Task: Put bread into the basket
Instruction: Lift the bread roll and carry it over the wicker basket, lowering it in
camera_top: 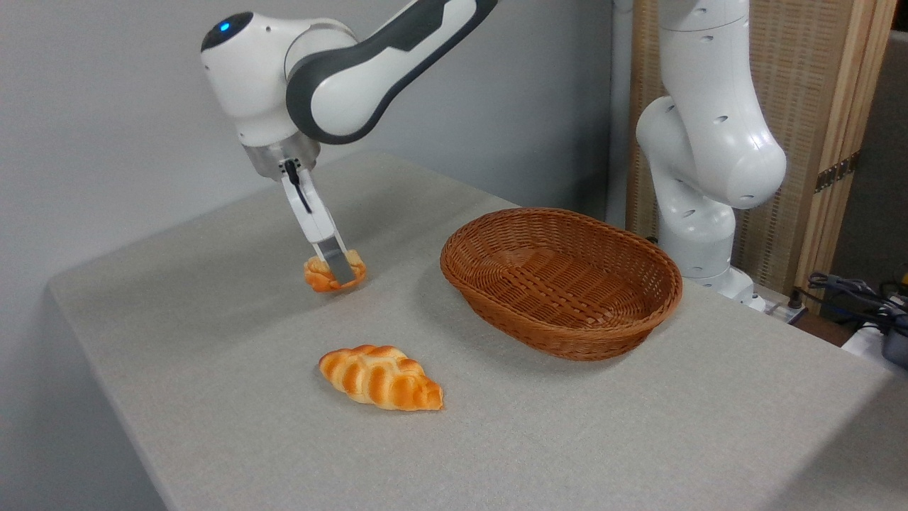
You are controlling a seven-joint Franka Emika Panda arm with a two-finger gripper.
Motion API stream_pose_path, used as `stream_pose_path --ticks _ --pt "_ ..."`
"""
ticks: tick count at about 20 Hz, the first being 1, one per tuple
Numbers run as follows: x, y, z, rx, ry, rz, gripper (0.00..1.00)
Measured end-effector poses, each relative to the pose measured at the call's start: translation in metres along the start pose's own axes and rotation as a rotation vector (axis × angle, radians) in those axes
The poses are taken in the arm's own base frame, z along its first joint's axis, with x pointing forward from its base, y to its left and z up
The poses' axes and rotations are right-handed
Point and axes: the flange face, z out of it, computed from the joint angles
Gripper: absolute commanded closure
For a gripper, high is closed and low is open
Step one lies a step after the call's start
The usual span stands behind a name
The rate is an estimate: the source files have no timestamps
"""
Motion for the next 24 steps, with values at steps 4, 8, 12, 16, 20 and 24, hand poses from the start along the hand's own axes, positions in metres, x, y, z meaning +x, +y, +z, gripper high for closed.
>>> stream_pose_path --ticks 4,8,12,16,20,24 --pt "-0.017 -0.005 -0.026 0.017 0.016 -0.028 0.68" --pt "-0.065 -0.009 -0.073 0.002 0.005 -0.084 0.67" --pt "-0.128 -0.013 -0.118 -0.029 0.009 -0.122 0.61" --pt "-0.170 -0.004 -0.138 -0.087 -0.012 -0.139 0.40" --pt "-0.182 0.007 -0.124 -0.181 -0.090 -0.128 0.05" --pt "-0.191 0.010 -0.094 -0.248 -0.191 -0.091 0.00"
